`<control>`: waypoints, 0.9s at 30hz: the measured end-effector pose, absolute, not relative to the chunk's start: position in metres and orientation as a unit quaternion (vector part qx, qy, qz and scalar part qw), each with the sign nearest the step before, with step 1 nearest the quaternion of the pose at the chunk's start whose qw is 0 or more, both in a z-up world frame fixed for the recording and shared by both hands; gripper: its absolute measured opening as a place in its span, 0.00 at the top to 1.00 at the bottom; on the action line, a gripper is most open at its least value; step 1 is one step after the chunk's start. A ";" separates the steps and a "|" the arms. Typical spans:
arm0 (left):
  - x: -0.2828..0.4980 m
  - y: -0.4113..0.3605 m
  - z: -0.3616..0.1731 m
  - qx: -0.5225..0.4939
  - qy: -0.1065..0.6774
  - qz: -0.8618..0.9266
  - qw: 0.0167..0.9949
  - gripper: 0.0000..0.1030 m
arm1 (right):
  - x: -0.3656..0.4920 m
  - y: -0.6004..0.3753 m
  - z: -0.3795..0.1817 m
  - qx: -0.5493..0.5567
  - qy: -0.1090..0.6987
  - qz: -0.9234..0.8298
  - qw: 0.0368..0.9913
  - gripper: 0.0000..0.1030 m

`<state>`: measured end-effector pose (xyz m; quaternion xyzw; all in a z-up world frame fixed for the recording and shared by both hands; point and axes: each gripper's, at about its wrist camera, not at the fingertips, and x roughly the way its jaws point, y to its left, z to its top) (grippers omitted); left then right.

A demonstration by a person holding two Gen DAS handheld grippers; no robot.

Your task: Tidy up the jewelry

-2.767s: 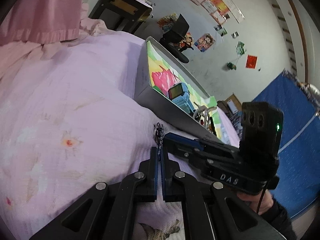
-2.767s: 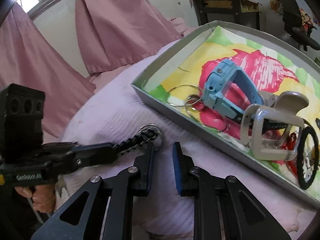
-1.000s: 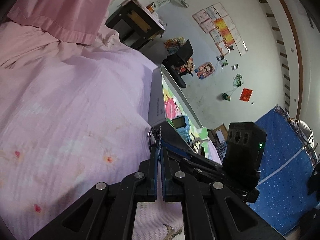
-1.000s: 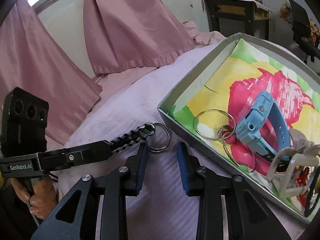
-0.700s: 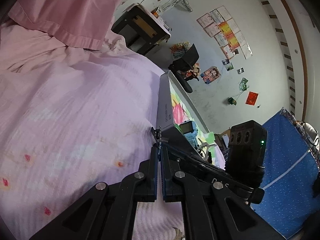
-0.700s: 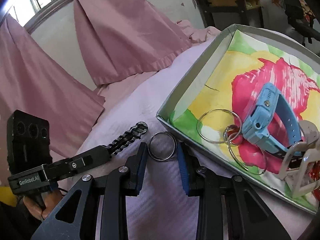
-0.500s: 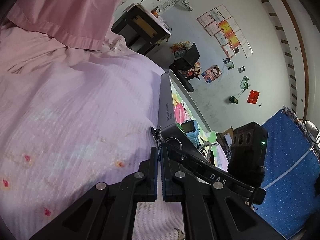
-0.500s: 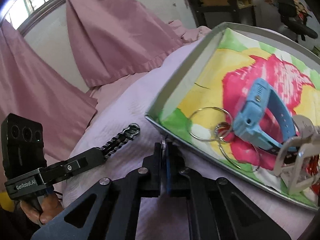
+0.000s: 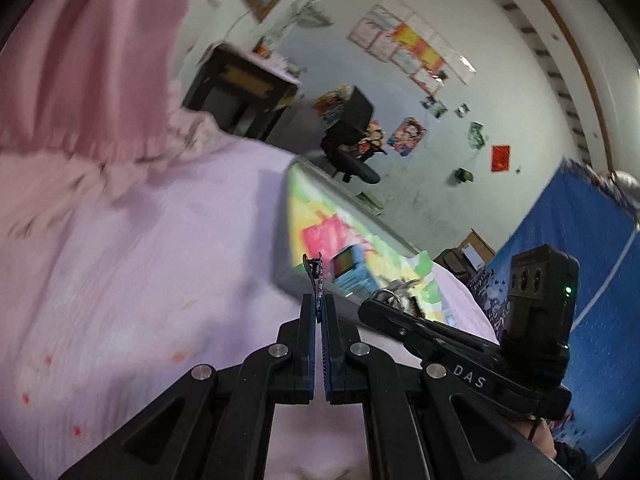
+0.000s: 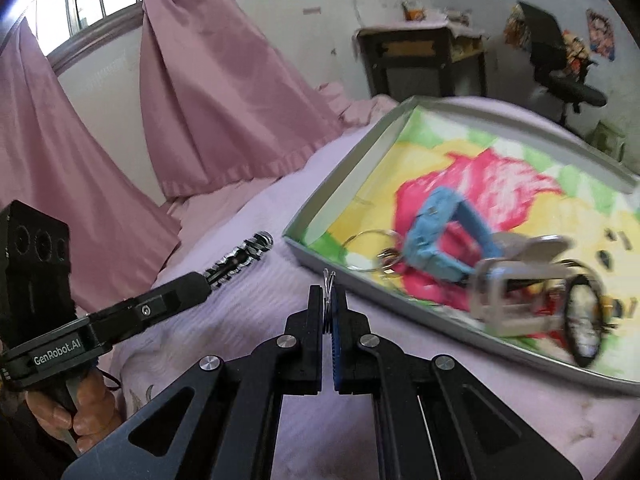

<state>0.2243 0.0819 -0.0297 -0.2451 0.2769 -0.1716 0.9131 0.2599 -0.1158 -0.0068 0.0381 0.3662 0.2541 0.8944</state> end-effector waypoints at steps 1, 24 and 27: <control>0.227 0.076 -0.024 -0.233 0.271 -0.174 0.918 0.97 | 0.257 -0.124 -0.002 0.040 0.357 0.245 0.901 0.96; 0.276 -0.002 -0.015 -0.109 0.319 -0.137 0.931 0.97 | 0.283 -0.246 -0.028 0.084 0.350 0.032 0.933 0.96; 0.279 -0.004 -0.018 -0.108 0.329 -0.134 0.929 0.97 | 0.284 -0.243 -0.030 0.077 0.354 0.030 0.932 0.96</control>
